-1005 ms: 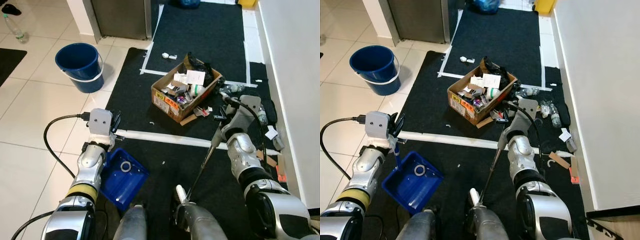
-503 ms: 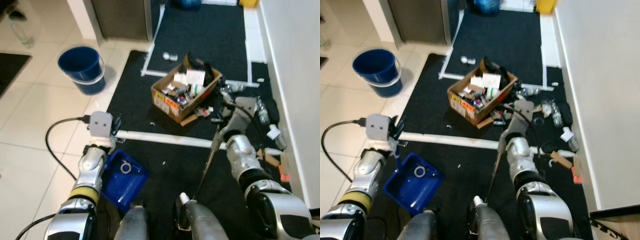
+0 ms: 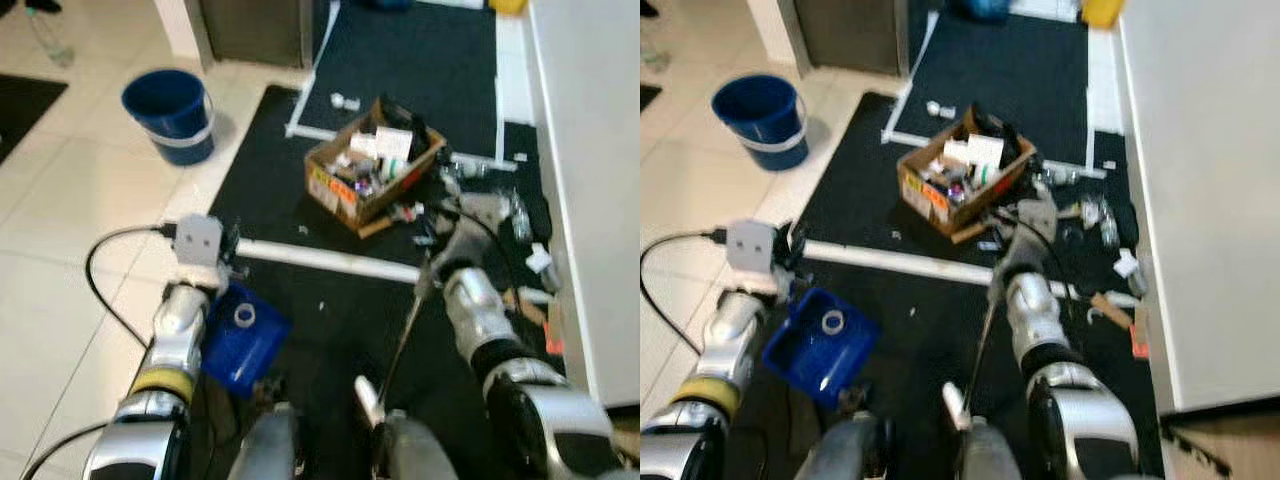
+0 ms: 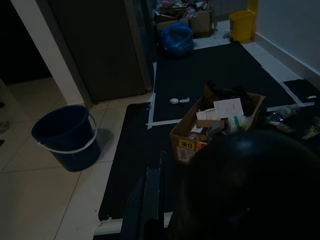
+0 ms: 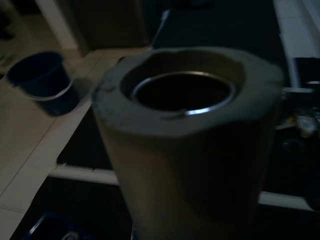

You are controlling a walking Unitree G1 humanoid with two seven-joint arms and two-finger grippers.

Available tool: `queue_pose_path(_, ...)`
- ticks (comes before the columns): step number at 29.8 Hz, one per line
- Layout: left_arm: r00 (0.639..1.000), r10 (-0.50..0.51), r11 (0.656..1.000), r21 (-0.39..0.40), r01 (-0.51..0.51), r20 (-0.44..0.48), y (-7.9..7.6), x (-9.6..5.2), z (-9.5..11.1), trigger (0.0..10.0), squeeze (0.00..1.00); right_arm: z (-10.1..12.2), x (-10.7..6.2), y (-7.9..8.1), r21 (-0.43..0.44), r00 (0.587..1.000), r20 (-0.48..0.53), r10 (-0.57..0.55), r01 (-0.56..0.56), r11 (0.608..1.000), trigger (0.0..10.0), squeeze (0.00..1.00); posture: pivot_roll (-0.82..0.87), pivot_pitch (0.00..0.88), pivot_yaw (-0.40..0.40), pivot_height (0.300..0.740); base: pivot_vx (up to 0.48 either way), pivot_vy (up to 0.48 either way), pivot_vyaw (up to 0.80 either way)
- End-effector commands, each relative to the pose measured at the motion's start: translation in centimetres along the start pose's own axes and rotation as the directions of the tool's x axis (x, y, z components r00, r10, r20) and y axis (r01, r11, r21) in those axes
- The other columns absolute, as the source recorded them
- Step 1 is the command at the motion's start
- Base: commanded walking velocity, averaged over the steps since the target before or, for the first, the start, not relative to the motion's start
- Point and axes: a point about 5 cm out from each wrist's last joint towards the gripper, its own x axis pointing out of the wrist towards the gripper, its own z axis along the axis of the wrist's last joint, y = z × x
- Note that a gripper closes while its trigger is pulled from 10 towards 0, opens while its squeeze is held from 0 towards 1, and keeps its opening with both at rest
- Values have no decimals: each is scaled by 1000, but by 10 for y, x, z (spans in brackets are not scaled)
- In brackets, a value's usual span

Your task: Sweep floor

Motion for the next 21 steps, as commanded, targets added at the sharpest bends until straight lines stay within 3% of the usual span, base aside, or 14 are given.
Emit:
queue_pose_path(1, 992, -39, 996, -90, 28, -124, -20, -13, -28, 10000, 0, -12, -4, 2, 20, 999, -49, -5, 6, 1000, 10000, 0, 126, 112, -67, 740, 0, 0, 0)
queue_pose_path(9, 992, -44, 996, -89, 33, -122, -20, -14, -28, 10000, 0, -11, -4, 6, 25, 999, -44, 24, -23, 999, 10000, 0, 127, 105, -69, 740, 0, 0, 0)
queue_pose_path(21, 988, -111, 991, -87, 101, -107, -28, -16, -29, 10000, 0, -4, 5, 40, 189, 991, -25, 130, -123, 974, 10000, 0, 121, 115, -66, 740, 0, 0, 0)
